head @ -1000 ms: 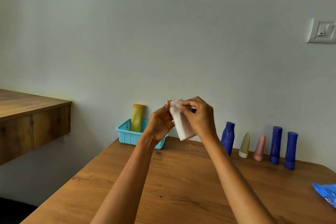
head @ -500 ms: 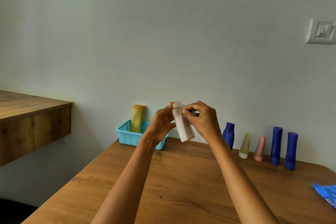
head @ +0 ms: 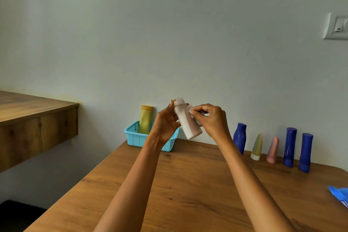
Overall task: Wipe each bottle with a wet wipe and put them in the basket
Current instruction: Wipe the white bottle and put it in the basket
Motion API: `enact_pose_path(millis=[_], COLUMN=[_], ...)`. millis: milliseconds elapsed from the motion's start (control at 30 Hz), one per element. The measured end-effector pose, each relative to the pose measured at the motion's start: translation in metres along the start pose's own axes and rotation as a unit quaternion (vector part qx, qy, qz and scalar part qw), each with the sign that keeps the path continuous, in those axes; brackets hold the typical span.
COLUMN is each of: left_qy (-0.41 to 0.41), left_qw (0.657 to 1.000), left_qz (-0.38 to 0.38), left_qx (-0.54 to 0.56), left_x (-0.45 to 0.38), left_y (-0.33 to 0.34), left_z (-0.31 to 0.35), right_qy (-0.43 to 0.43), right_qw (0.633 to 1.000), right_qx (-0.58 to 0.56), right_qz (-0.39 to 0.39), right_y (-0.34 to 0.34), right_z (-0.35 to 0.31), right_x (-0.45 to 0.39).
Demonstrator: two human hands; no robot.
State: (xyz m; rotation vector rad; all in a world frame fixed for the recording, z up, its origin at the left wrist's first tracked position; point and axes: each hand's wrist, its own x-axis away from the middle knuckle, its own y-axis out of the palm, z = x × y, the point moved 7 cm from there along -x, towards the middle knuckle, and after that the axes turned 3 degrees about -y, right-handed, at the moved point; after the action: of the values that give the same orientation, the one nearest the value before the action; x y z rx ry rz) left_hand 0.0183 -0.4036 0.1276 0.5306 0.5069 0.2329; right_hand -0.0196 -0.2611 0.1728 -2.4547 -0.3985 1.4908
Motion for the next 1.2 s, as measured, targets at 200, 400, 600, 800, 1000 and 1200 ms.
enact_pose_path(millis=[200, 400, 600, 800, 1000, 1200], left_qy=[0.015, 0.04, 0.014, 0.028, 0.055, 0.012], left_qw=[1.0, 0.998, 1.0, 0.999, 0.997, 1.0], left_qz=[0.013, 0.044, 0.012, 0.036, 0.06, 0.018], left_qx=[0.0, 0.023, -0.018, 0.012, 0.017, 0.017], left_x=[-0.002, -0.002, -0.002, -0.002, -0.001, -0.003], left_y=[-0.003, -0.022, -0.003, -0.012, -0.023, -0.01], left_z=[0.002, 0.008, 0.001, 0.004, 0.013, 0.003], right_qy=[-0.059, -0.02, -0.023, -0.105, -0.029, -0.027], right_qw=[0.997, 0.992, 1.0, 0.99, 0.99, 0.999], right_qx=[0.026, -0.003, 0.009, 0.029, -0.013, 0.006], right_qz=[-0.04, -0.123, -0.013, -0.09, -0.139, -0.021], right_y=[0.007, 0.019, 0.002, 0.021, 0.019, 0.006], right_z=[-0.019, -0.007, -0.003, -0.033, -0.008, -0.004], right_x=[0.0, 0.003, 0.002, 0.004, 0.004, 0.002])
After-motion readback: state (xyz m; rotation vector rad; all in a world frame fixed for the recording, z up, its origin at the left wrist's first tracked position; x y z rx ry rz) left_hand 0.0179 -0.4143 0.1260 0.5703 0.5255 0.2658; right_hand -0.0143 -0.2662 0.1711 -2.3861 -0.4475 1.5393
